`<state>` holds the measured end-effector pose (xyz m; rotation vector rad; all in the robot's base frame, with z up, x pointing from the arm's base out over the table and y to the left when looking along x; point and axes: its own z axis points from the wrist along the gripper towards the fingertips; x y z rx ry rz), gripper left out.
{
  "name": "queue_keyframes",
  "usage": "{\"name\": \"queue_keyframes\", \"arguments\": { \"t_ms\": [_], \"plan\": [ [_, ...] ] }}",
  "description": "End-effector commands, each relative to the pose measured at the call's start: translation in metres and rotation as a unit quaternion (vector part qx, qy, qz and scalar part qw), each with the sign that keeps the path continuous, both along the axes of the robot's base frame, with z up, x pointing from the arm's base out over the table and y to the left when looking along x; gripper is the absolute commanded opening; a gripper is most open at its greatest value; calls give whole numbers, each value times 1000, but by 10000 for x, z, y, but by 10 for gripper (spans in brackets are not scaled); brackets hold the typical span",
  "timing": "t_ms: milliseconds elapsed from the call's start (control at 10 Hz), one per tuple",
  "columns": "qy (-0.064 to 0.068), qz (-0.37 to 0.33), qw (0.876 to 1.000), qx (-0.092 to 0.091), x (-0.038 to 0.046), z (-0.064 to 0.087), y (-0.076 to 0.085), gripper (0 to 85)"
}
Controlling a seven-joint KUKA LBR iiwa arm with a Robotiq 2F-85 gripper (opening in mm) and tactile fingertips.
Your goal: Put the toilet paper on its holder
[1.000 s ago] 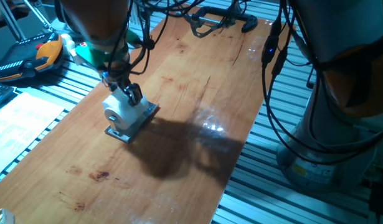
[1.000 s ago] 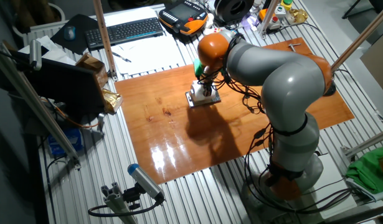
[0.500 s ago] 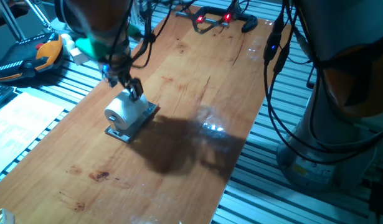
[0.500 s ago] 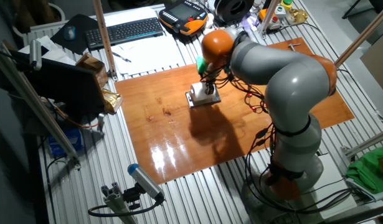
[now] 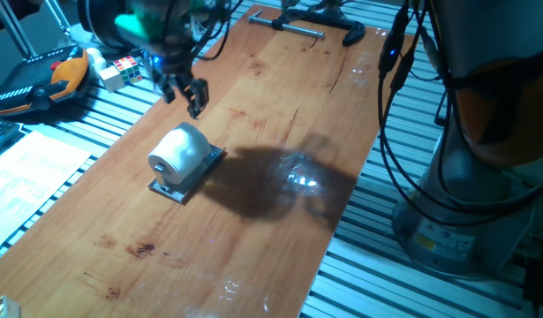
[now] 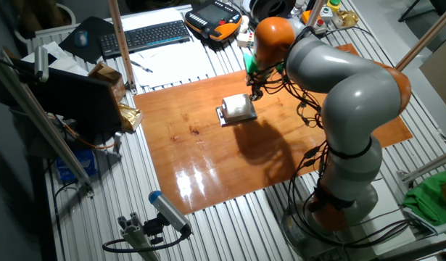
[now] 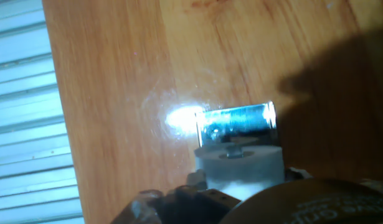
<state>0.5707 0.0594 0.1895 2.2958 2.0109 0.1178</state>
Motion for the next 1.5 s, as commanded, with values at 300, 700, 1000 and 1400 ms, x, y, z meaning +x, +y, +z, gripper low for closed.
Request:
{"name": "queue_keyframes", "arguments": {
  "t_ms": [300, 700, 1000, 1400],
  "plan": [
    [6, 22, 1000, 1, -88, 160, -154, 7],
    [16, 67, 998, 6, -215, 278, -76, 7],
    [29, 85, 996, 5, -246, 337, -168, 7],
    [30, 105, 994, -11, -283, 358, -210, 7]
  ]
}}
